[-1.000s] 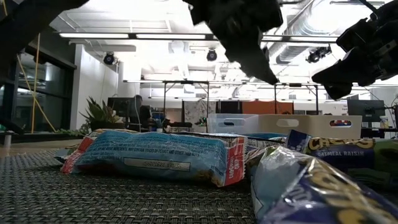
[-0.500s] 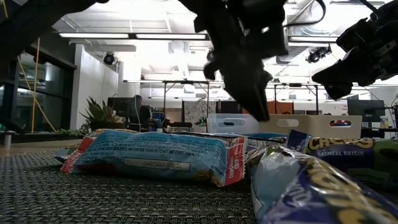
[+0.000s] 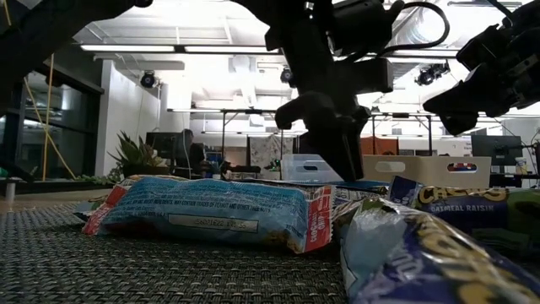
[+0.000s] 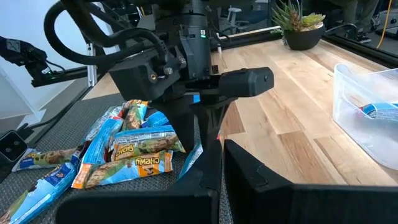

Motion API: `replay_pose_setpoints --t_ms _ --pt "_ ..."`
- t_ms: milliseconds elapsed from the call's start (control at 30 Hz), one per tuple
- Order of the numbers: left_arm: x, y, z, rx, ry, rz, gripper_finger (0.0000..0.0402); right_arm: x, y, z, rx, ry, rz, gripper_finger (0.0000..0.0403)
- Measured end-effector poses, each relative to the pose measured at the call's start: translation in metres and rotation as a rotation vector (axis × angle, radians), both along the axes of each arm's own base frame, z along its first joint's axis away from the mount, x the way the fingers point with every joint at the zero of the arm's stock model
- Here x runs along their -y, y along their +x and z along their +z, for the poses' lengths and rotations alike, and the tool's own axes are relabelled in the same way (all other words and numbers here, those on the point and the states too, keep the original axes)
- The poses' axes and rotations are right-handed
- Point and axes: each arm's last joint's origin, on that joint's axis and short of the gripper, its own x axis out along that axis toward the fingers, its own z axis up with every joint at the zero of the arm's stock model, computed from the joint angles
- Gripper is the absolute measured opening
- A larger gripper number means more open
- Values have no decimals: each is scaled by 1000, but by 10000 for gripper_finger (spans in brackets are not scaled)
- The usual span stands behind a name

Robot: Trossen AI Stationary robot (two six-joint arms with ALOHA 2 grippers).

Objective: Pick and place Granola Bars by type
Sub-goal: Put the red granola bar into the transparent bin

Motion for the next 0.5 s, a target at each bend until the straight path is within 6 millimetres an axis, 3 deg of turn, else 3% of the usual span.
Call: replay_pose_setpoints --t_ms 267,500 --pt "0 0 0 -4 -16 38 245 0 0 0 0 0 0 0" --pt "0 1 -11 -30 -18 63 262 0 0 0 0 0 0 0"
